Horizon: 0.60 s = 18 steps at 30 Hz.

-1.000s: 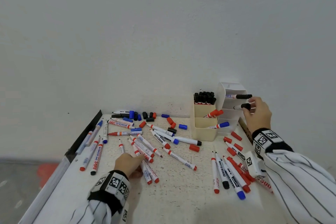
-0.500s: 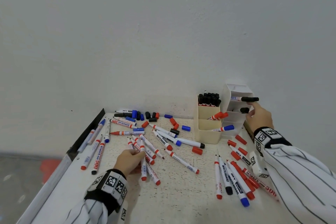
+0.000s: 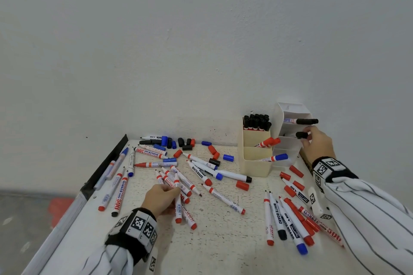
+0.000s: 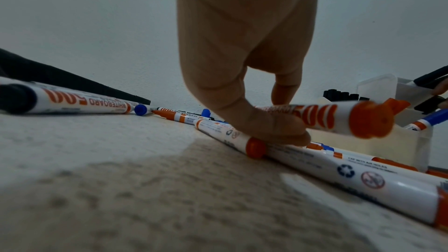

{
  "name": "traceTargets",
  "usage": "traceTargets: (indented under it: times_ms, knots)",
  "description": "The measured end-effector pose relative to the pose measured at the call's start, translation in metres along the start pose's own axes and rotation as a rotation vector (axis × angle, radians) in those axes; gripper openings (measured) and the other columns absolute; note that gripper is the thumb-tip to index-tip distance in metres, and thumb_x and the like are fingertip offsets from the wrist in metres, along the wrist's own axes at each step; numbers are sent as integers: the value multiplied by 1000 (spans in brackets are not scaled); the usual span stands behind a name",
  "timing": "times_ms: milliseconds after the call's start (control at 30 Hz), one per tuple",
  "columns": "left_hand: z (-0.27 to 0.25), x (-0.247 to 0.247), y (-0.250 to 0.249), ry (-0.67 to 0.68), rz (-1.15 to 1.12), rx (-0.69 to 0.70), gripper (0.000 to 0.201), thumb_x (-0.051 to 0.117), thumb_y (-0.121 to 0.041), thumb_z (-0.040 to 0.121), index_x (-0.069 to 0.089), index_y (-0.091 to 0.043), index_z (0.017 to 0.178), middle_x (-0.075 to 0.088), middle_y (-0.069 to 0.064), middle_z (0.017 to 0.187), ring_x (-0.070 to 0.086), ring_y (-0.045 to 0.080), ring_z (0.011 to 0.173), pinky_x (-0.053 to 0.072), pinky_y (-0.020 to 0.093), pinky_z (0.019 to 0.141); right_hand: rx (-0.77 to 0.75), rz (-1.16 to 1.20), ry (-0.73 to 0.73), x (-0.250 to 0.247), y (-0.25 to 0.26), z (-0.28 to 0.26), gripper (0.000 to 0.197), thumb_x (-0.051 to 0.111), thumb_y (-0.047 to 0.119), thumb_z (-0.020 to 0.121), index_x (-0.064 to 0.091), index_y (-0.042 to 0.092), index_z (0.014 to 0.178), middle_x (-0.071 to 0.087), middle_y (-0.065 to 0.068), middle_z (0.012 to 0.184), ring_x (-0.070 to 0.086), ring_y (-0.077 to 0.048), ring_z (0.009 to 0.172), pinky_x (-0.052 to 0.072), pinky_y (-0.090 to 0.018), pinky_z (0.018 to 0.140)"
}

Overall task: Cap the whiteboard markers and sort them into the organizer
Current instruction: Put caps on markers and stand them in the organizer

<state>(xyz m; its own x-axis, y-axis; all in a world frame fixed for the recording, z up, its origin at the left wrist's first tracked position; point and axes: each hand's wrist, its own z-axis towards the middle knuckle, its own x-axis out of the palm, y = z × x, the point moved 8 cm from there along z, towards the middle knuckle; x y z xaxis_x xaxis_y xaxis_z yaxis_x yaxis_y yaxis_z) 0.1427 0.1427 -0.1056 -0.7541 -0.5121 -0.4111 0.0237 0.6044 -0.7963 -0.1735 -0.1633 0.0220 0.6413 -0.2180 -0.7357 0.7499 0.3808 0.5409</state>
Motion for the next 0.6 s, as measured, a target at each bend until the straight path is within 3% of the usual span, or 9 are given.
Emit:
traceTargets:
  times_ms: [167,333,467,533,600]
  knots:
    - [-1,0,-1,7,13,-1,16,58,-28,90,63,-13,86,67,6,76,61,14,62,51,21,56,43,-14,-31,-6,-5,-3,31,55,21,90,51,-2,109,57,-22,99,54,-35,90,41,-35,72]
    - [-2,1,-3,6,33,5,17,58,-29,90,63,-13,88,67,7,79,61,13,63,52,21,59,89,-12,-60,-5,-10,1,28,58,26,88,53,-1,86,58,-22,85,48,-29,75,37,-32,64]
    - [-4,4,-3,21,32,5,18,57,-28,90,64,-12,92,67,4,76,60,11,60,49,19,53,107,71,-92,-2,-6,6,24,60,20,86,49,2,74,54,-19,72,47,-28,68,35,-31,63]
    - [-5,4,-4,22,33,7,18,57,-28,91,64,-12,92,66,2,73,60,10,58,47,18,50,112,107,-111,-3,-4,6,21,60,17,85,49,2,77,53,-18,71,50,-30,68,38,-33,63]
    - [-5,3,-5,25,31,7,16,57,-28,91,63,-14,89,66,2,73,60,10,58,46,18,49,108,139,-144,-5,-2,5,18,58,15,86,51,-1,90,56,-20,71,54,-31,68,44,-34,65]
